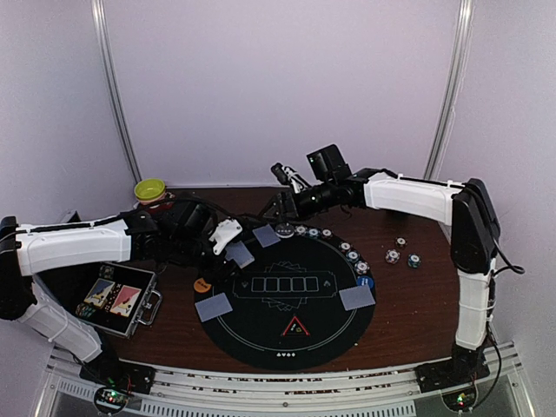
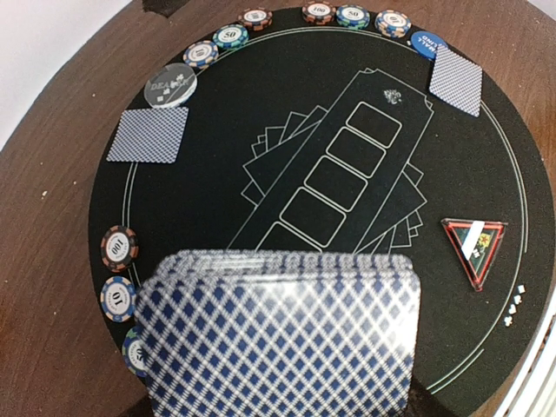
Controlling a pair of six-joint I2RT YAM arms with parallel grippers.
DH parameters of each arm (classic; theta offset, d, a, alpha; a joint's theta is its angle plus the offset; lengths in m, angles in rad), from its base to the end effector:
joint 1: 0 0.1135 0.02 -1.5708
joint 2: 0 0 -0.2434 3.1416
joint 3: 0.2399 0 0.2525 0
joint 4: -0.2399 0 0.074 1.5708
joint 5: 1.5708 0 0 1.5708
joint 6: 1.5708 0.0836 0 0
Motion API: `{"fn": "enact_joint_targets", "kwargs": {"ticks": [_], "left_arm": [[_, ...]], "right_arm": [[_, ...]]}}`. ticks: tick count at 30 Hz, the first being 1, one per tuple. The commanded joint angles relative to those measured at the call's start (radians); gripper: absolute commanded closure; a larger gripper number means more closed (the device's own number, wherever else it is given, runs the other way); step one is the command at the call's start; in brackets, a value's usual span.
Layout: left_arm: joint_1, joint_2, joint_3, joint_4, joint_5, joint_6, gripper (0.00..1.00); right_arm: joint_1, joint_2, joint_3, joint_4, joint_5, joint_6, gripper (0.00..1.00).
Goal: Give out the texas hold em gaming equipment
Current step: Adjust the poker card in the dealer area.
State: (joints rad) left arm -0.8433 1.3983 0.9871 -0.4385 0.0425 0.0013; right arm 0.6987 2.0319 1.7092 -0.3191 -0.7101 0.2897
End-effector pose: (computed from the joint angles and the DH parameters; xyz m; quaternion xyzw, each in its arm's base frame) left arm 0.2175 -0.2496 0.1919 0.3903 0.8502 -0.1623 0.3138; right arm 0.3401 0.3569 0.2283 -0.3227 0.7892 0.4728 0.2224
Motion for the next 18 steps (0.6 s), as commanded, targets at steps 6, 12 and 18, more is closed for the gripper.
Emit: {"fn": "enact_joint_targets", "kwargs": {"ticks": [6, 12, 18], "left_arm": [[0.007, -0.002, 0.002, 0.038, 0.016, 0.006, 0.37], [0.007, 0.009, 0.004, 0.037, 0.025, 0.008, 0.37], [0.006, 0.014, 0.005, 0.038, 0.025, 0.01, 0.37]], "right_arm": [[0.0, -0.024, -0.174, 0.25, -0.337, 0.187, 0.17], [0.022, 0.022, -0.176, 0.276, -0.372, 0.227, 0.17], [0.054, 0.061, -0.145, 0.288, -0.383, 0.269, 0.17]]}}
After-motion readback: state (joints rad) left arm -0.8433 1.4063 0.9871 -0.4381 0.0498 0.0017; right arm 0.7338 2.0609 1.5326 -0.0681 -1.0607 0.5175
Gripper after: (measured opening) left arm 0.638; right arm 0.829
